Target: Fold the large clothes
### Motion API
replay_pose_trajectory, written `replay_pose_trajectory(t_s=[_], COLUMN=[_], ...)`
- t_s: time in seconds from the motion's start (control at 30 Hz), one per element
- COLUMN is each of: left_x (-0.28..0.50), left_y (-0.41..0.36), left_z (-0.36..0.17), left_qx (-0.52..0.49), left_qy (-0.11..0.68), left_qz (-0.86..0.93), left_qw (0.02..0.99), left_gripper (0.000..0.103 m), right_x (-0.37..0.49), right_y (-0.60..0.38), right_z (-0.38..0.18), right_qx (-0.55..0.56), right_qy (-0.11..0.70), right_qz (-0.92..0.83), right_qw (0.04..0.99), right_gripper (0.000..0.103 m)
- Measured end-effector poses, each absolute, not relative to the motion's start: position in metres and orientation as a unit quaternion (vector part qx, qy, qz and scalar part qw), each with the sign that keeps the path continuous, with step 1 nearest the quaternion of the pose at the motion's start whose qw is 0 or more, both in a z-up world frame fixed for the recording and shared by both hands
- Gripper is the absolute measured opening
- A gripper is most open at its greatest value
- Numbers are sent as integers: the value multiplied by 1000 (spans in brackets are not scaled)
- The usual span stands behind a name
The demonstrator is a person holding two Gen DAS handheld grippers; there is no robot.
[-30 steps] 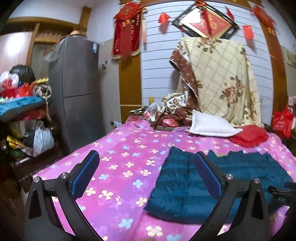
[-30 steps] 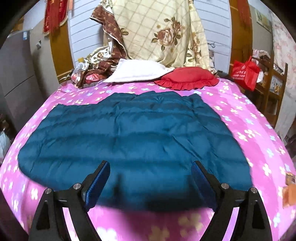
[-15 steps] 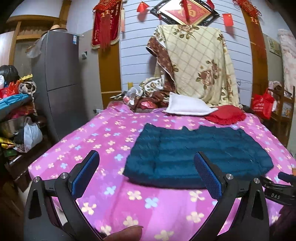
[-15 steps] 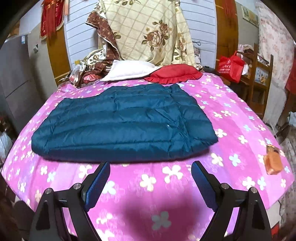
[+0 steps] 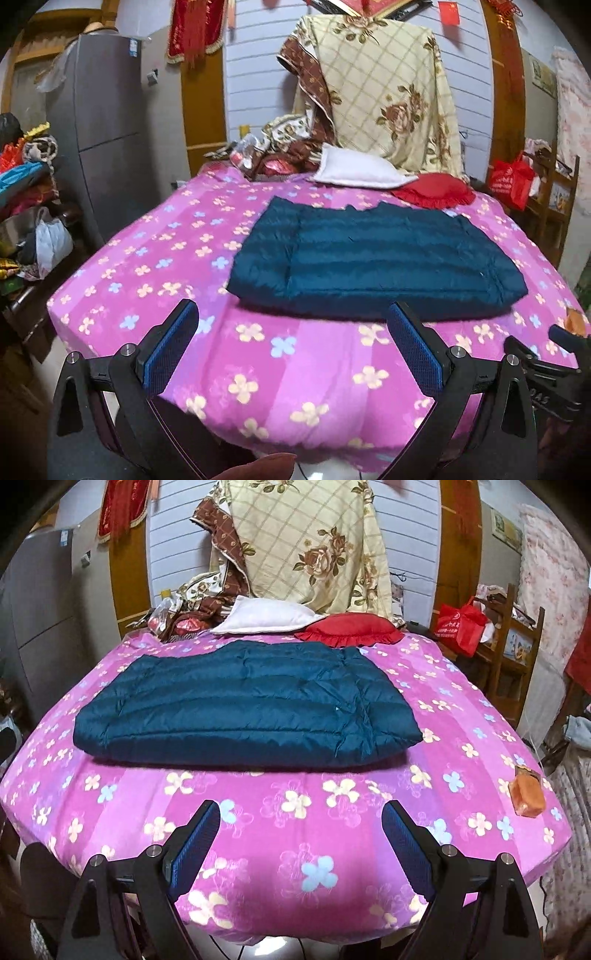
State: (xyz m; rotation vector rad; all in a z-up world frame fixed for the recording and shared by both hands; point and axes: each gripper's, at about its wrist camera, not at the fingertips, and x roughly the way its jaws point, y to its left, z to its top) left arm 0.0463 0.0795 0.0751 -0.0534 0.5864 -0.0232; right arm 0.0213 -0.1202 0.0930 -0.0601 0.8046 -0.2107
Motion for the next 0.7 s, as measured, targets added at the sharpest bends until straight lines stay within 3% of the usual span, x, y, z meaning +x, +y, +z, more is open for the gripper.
replay_pose_trajectory(t_s=[0.7], left_x=[52], left_y=[67], left_z=[60], left_qx=[-20], left_qy=[334], left_qz=[-42], left_qw=[941], left_gripper=[102], right_x=[24], right_y=[-115], right_z=[76], right_qx=[-47], right_qy=[411], right_qz=[-116], right_qw=[903], right_gripper=[88])
